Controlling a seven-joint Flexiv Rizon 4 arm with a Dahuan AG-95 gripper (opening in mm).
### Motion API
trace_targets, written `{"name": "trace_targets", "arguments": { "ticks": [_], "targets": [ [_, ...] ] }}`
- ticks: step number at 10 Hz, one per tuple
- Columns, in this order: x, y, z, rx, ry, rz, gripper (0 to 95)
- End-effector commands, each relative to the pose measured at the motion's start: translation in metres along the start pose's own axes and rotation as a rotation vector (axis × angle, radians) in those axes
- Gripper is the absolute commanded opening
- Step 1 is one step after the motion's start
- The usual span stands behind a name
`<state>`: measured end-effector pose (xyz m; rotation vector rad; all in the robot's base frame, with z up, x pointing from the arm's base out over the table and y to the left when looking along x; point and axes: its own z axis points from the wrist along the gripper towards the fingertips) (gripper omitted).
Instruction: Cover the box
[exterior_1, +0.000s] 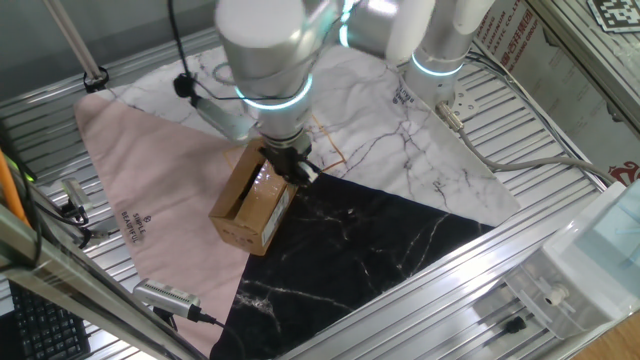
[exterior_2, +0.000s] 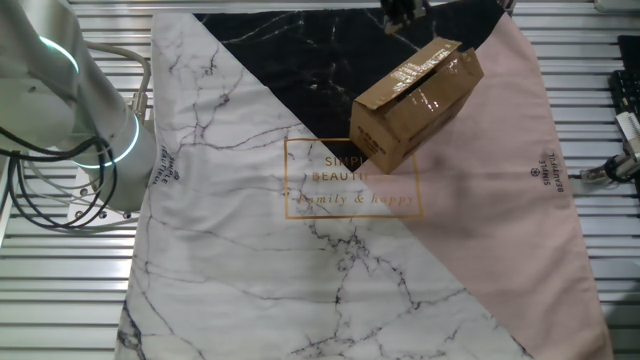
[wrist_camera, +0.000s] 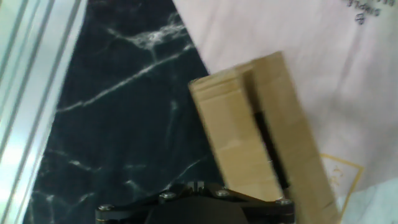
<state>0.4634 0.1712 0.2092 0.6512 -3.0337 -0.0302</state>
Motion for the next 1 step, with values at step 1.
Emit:
{"name": "trace_targets", "arguments": {
  "ticks": [1],
  "targets": [
    [-0.001, 0.0008, 0.0, -0.005, 0.009, -0.009, 0.0]
  ]
}}
